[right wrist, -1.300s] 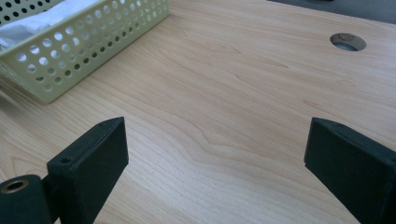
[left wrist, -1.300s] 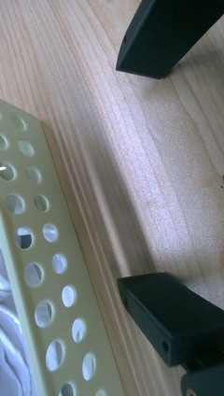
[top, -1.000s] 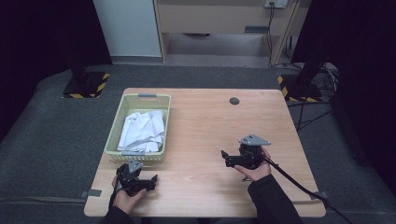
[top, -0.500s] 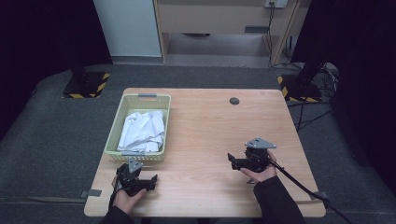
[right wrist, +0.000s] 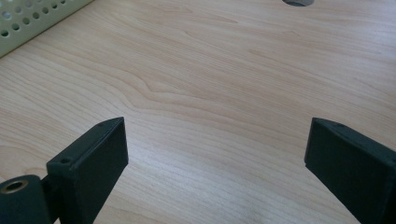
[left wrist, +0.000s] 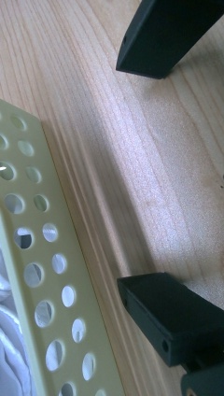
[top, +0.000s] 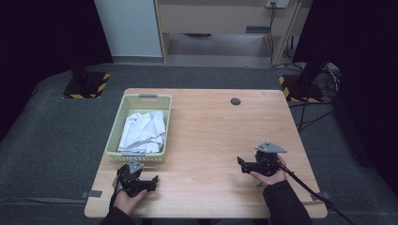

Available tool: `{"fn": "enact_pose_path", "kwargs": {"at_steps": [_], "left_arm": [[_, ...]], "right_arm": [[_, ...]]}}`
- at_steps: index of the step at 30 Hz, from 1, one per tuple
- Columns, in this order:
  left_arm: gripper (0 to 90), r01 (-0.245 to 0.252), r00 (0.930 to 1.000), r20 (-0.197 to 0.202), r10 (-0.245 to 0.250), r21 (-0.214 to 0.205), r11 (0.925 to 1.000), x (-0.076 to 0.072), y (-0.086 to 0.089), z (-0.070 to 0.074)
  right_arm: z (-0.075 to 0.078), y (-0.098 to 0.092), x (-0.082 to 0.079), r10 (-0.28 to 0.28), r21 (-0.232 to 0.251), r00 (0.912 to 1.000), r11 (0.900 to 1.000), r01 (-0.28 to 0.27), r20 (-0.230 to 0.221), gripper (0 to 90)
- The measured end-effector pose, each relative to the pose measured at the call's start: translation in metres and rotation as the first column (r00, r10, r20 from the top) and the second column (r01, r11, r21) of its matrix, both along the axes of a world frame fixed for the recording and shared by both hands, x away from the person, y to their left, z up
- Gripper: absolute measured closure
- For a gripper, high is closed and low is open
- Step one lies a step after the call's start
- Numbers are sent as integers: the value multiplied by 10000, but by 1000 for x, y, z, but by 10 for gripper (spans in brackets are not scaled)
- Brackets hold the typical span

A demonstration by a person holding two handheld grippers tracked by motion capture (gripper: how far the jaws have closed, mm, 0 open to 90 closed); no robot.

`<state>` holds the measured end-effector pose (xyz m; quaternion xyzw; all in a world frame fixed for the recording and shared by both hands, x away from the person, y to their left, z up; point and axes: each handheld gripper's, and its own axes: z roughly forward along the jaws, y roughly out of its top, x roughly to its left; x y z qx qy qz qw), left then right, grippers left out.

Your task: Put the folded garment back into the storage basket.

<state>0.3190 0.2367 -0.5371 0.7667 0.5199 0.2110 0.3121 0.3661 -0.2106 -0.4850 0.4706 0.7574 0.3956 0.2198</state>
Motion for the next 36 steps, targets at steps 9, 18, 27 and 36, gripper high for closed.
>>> {"fn": "enact_pose_path", "kwargs": {"at_steps": [9,18,27,36], "left_arm": [[0,4,10000,1,-4,2,10000,0,0,0],[0,4,10000,0,-4,2,10000,0,0,0],[0,2,10000,-1,-2,-1,10000,0,0,0],[0,3,10000,-1,-3,1,10000,0,0,0]], "right_arm": [[-6,-16,-4,-131,42,9998,9999,132,-125,61],[-11,-29,-6,-238,-66,9995,9997,236,-221,58],[-15,-40,-7,-440,-32,9984,9990,439,-345,56],[-18,-52,-9,-648,-98,9968,9979,644,-460,56]]}}
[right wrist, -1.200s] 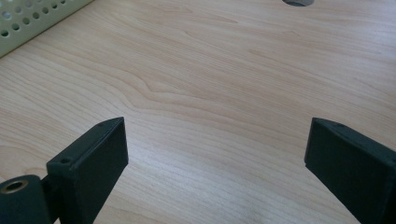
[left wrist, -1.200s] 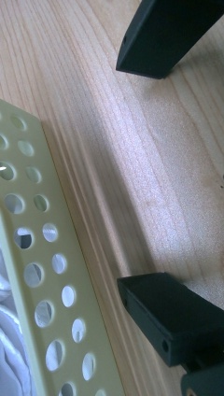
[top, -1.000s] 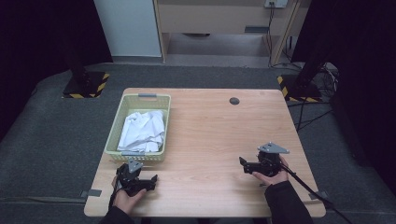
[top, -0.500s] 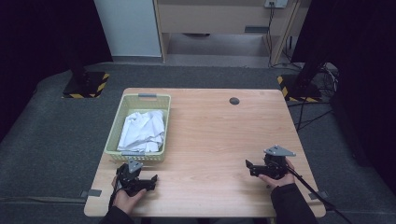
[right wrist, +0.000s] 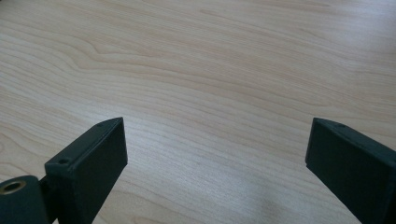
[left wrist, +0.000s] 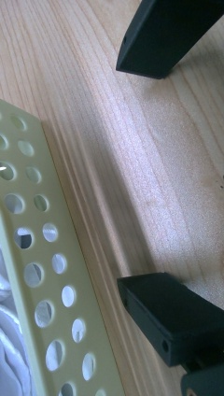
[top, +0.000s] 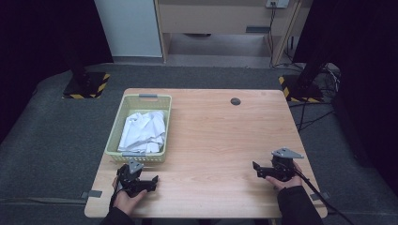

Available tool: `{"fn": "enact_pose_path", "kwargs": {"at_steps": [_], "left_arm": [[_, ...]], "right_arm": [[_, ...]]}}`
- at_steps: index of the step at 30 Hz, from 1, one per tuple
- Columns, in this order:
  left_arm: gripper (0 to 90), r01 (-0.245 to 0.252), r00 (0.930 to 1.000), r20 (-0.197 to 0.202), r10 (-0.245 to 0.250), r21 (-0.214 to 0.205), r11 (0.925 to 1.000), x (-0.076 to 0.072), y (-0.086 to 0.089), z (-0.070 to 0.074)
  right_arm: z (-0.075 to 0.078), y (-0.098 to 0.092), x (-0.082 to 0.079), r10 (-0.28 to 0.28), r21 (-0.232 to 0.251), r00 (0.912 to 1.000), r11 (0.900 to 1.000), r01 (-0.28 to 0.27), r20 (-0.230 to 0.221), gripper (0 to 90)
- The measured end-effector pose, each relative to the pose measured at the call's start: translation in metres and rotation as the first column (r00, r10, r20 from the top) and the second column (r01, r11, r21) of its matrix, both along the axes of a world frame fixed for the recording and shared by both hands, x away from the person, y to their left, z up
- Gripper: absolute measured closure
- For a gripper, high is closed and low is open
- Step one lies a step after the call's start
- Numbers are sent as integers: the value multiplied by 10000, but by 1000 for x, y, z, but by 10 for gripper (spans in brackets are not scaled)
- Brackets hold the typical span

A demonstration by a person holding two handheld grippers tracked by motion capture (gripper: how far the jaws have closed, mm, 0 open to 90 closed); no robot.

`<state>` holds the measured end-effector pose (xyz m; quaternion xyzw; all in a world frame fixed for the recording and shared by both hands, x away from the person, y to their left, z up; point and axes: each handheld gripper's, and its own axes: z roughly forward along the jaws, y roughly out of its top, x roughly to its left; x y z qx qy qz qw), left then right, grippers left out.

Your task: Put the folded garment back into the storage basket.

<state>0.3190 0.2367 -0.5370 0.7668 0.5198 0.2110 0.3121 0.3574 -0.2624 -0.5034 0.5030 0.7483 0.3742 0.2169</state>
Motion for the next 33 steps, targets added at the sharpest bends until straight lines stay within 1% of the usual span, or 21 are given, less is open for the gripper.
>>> {"fn": "enact_pose_path", "kwargs": {"at_steps": [7,10,14,20,23,27,30,33], "left_arm": [[0,-1,10000,1,1,1,10000,0,0,0],[0,-3,10000,0,3,-12,10000,0,0,0],[0,-1,10000,1,1,-2,10000,0,0,0],[0,1,10000,0,-1,2,10000,0,0,0],[0,1,10000,0,-1,2,10000,0,0,0],[0,-1,10000,0,1,2,10000,0,0,0],[0,-1,10000,0,1,2,10000,0,0,0],[0,0,10000,-1,0,3,10000,0,0,0]], "right_arm": [[-3,-10,-2,-144,-17,9999,9999,144,-73,56],[-5,-16,-2,-173,50,9998,9998,173,-79,51],[-8,-26,-2,-286,96,9996,9995,287,-27,51],[-16,-40,-2,-492,15,9987,9988,492,-140,51],[-19,-44,-2,-465,-30,9988,9989,465,-146,51],[-23,-50,-2,-302,-167,9992,9994,297,-274,51],[-25,-54,-2,-85,-301,9997,9995,79,-214,51],[-27,-59,-3,-38,-336,9999,9994,34,-108,51]]}}
